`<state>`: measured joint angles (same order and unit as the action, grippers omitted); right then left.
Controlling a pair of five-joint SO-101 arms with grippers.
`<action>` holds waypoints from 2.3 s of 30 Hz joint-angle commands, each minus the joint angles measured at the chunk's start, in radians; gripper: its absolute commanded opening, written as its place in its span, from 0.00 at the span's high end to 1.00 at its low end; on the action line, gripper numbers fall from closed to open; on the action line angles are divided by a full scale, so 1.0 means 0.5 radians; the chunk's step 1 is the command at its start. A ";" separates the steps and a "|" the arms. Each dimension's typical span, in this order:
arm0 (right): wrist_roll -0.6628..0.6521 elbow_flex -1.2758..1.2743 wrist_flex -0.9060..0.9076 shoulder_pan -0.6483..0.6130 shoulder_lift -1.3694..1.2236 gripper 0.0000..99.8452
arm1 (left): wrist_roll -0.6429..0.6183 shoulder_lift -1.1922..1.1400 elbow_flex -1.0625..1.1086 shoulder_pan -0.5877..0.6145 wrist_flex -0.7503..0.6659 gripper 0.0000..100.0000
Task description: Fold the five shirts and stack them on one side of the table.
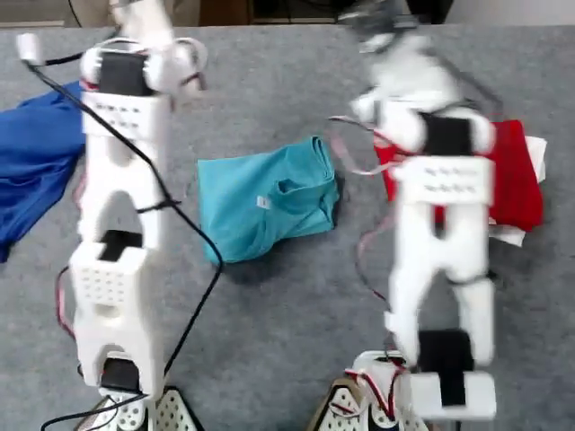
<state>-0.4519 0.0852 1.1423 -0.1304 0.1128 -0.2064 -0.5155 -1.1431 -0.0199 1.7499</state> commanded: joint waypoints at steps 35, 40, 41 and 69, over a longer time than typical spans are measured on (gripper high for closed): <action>0.028 2.585 1.292 -0.345 -1.984 1.00 | 0.000 1.297 3.575 0.408 -2.268 0.98; 0.009 2.039 1.277 -0.545 -1.711 1.00 | -0.025 1.122 3.572 0.359 -2.470 0.98; 0.009 1.972 1.261 -0.585 -1.695 1.00 | -0.025 1.103 3.529 0.365 -2.446 0.98; -0.110 1.425 1.289 -0.477 -1.745 1.00 | -0.025 1.069 3.468 0.387 -2.403 0.98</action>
<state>-0.4887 0.8201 1.7668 -0.4143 -0.8078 -0.2094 0.0169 0.6398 0.1718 0.5470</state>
